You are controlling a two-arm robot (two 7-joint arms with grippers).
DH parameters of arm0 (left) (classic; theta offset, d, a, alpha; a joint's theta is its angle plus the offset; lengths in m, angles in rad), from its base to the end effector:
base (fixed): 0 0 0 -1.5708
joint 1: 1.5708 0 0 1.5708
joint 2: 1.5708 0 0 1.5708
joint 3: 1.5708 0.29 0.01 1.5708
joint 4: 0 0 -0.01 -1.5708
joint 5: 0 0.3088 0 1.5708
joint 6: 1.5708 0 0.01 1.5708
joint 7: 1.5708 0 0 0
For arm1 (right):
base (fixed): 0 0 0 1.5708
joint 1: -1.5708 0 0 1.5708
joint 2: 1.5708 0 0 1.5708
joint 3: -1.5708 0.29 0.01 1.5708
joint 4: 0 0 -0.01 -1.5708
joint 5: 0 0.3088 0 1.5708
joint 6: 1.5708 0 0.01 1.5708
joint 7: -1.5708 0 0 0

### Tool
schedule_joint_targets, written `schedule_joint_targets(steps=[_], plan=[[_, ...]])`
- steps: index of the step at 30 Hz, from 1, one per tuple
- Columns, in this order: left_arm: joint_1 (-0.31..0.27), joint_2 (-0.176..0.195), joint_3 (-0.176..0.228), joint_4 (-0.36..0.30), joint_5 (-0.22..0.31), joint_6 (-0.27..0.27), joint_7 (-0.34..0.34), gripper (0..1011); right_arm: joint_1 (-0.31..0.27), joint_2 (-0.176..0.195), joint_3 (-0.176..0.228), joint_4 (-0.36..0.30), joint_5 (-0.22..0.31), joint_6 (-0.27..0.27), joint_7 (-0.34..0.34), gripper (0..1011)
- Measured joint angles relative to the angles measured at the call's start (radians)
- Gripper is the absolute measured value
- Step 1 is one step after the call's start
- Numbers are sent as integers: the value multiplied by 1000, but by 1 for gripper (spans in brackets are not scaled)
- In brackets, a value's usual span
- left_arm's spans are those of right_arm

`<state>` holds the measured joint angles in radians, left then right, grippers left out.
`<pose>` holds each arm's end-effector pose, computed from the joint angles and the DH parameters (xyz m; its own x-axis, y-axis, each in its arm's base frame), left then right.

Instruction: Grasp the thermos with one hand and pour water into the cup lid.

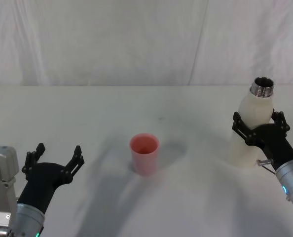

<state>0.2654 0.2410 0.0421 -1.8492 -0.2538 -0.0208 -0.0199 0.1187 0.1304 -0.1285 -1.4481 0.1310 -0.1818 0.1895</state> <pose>0.2530 0.0376 -0.2852 0.1245 0.9917 -0.0326 -0.9921 0.1240 -0.0177 0.3605 -0.0027 -0.2991 0.2932 -0.9551 0.0428 0.9424 0.2963 0.1554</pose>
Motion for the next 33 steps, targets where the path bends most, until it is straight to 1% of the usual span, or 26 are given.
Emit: schedule_joint_targets(steps=[33], plan=[[0,0,0,0,0,0,0,1001,-45,-5,-12,-20,9,9,0,1001]])
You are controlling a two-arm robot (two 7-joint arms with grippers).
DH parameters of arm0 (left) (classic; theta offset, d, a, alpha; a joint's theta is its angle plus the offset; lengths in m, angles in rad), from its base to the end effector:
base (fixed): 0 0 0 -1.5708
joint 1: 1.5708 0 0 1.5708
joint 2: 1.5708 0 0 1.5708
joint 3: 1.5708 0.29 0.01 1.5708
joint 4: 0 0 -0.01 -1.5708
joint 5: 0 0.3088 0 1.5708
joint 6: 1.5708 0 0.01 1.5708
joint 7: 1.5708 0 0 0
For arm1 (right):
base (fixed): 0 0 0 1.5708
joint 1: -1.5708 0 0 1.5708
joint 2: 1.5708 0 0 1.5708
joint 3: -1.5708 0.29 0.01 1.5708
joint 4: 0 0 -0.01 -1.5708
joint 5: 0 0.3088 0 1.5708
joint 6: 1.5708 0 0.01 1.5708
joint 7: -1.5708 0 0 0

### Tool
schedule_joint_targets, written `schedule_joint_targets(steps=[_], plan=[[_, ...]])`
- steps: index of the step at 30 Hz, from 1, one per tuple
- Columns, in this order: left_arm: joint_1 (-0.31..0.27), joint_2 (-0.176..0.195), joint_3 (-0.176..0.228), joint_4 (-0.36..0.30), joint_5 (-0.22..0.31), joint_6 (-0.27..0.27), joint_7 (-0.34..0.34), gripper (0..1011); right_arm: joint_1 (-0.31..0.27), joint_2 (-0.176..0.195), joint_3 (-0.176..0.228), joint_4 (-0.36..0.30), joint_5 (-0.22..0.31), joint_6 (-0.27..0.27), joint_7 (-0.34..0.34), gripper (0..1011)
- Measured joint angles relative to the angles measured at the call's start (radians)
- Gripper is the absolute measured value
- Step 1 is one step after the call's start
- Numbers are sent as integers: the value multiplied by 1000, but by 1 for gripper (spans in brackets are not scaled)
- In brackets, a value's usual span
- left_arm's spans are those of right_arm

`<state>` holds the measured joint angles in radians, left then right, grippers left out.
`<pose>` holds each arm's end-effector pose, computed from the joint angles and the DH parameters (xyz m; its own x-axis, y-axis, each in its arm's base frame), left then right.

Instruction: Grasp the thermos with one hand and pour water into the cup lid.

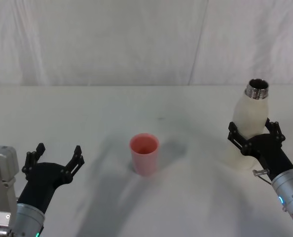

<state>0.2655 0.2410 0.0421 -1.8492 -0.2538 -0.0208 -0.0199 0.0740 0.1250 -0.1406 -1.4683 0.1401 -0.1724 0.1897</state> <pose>0.2529 0.0376 -0.2853 0.1245 0.9917 -0.0326 -0.9921 0.1240 -0.0176 0.3468 0.0039 -0.3092 0.3088 -0.9510 0.0178 0.9430 0.3085 0.1252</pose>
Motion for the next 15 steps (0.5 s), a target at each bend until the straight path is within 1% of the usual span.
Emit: schedule_joint_targets(steps=[15], plan=[[0,0,0,0,0,0,0,1001,-19,-3,-3,-19,-3,9,-8,1001]])
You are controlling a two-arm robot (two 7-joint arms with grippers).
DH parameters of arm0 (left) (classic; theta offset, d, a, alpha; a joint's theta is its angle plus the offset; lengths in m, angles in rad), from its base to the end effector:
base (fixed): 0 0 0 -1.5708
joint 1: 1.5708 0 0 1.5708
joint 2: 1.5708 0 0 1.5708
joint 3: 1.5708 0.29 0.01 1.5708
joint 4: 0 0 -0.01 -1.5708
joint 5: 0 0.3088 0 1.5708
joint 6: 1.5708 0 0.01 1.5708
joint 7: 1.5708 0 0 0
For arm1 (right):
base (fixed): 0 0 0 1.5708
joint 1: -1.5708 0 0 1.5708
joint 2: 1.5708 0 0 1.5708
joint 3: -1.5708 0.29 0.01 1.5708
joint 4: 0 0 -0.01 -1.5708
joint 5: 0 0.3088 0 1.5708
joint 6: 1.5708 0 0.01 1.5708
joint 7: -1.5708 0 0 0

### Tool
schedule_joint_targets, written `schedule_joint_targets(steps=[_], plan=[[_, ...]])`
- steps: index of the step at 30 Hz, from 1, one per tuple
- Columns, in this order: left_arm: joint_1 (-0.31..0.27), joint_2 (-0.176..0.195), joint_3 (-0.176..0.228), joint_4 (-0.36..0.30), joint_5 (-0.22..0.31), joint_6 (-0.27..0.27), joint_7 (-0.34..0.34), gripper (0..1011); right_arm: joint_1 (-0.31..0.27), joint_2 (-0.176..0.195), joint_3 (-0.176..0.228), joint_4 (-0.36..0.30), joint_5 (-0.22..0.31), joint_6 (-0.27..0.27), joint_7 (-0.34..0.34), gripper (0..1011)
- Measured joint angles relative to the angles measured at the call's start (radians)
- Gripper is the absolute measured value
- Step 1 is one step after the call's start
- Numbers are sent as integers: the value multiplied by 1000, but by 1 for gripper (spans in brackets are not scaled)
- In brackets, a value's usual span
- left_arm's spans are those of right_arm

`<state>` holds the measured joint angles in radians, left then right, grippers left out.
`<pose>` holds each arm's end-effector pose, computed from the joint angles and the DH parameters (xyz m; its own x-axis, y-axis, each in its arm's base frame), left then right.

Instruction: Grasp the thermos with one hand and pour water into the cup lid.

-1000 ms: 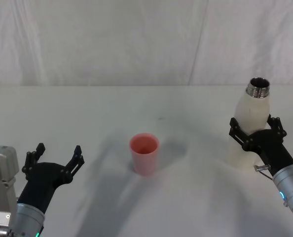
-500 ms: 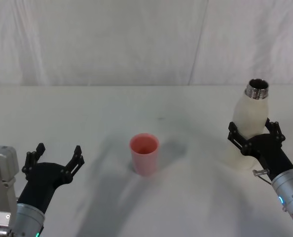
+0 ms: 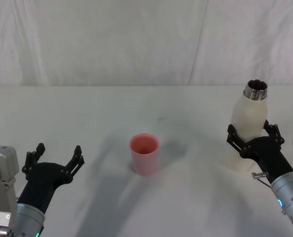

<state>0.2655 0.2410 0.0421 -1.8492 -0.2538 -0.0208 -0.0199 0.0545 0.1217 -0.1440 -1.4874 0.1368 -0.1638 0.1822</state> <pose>0.2529 0.0376 -0.2853 0.1245 0.9917 -0.0326 -0.9921 0.1240 -0.0176 0.3409 0.0069 -0.3101 0.3078 -0.9514 0.0129 0.9445 0.3071 0.1169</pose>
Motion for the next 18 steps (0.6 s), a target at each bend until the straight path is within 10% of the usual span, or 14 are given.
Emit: schedule_joint_targets(steps=[18], plan=[[0,0,0,0,0,0,0,1001,-33,3,0,-30,-1,5,-4,1001]])
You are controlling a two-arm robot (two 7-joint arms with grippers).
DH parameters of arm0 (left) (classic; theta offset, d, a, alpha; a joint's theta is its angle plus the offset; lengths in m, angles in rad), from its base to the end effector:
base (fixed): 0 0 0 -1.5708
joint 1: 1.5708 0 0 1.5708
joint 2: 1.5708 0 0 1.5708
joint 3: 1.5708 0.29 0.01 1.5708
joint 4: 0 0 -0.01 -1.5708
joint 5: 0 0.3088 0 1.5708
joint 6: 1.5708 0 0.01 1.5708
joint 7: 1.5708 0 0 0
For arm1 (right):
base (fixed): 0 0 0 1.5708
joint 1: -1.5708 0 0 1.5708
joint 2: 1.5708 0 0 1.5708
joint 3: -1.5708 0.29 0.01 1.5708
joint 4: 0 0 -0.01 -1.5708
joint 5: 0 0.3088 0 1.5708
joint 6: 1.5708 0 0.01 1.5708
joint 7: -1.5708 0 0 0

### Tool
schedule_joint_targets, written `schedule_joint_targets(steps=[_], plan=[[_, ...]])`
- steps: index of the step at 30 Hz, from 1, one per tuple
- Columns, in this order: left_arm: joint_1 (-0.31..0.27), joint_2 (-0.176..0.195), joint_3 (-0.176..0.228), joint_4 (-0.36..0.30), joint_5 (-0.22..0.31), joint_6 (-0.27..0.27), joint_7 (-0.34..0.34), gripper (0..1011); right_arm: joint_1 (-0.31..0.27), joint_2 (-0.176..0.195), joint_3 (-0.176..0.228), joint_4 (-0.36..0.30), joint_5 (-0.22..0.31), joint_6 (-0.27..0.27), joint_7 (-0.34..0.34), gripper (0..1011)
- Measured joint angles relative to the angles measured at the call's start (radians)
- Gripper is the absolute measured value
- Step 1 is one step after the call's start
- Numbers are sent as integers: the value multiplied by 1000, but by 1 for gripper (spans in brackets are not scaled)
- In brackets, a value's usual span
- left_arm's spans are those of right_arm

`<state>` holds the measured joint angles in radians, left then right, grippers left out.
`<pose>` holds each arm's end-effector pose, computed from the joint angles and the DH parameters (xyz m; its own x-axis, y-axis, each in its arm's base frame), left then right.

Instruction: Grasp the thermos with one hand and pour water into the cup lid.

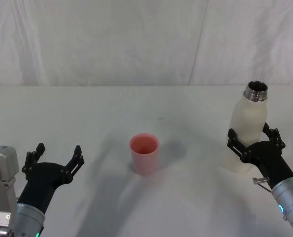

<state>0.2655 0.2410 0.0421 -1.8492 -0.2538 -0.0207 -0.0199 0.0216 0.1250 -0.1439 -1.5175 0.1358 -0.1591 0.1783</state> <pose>0.2529 0.0376 -0.2853 0.1245 0.9917 -0.0326 -0.9921 0.1240 -0.0175 0.3312 0.0071 -0.3117 0.3077 -0.9514 0.0107 0.9454 0.3070 0.1093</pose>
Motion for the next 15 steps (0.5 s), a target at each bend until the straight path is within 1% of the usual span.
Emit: schedule_joint_targets(steps=[15], plan=[[0,0,0,0,0,0,0,1001,-38,3,8,-36,-3,4,-8,1001]])
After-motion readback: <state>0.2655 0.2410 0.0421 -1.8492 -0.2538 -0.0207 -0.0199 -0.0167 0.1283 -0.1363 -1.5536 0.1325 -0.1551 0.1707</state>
